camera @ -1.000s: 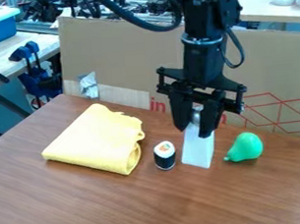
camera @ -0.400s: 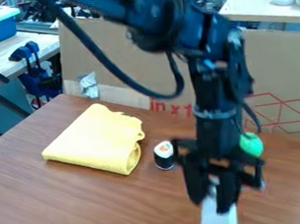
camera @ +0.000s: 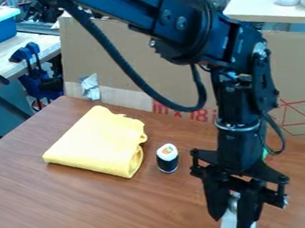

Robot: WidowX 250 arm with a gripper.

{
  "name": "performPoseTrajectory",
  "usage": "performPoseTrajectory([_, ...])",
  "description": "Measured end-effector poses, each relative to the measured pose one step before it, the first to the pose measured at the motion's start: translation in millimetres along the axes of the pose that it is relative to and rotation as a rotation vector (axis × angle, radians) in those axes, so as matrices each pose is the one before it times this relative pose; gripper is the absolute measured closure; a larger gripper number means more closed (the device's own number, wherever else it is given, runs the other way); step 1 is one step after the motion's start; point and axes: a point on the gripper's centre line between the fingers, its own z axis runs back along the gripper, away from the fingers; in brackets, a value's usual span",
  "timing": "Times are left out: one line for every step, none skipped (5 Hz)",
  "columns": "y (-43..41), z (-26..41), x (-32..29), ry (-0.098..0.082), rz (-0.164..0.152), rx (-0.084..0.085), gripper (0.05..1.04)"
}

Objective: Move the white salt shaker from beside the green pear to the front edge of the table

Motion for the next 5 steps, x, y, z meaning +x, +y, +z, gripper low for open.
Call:
performPoseTrajectory([5.82,4.88,0.58,-0.0148,0.0057,0.008,0.506])
performPoseTrajectory([4.23,2.43,-5.23,-0.0026,0.0111,-0.0099,0.195])
performPoseTrajectory([-1.64,47.96,-8.95,-0.1473,0.0242,-0.0182,0.069])
performPoseTrajectory([-1.38,33.99,-11.6,-0.1184,-0.0005,-0.0297,0.073])
performPoseTrajectory([0.95,16.55,-3.14,0.0125,-0.0122,0.0608,0.076])
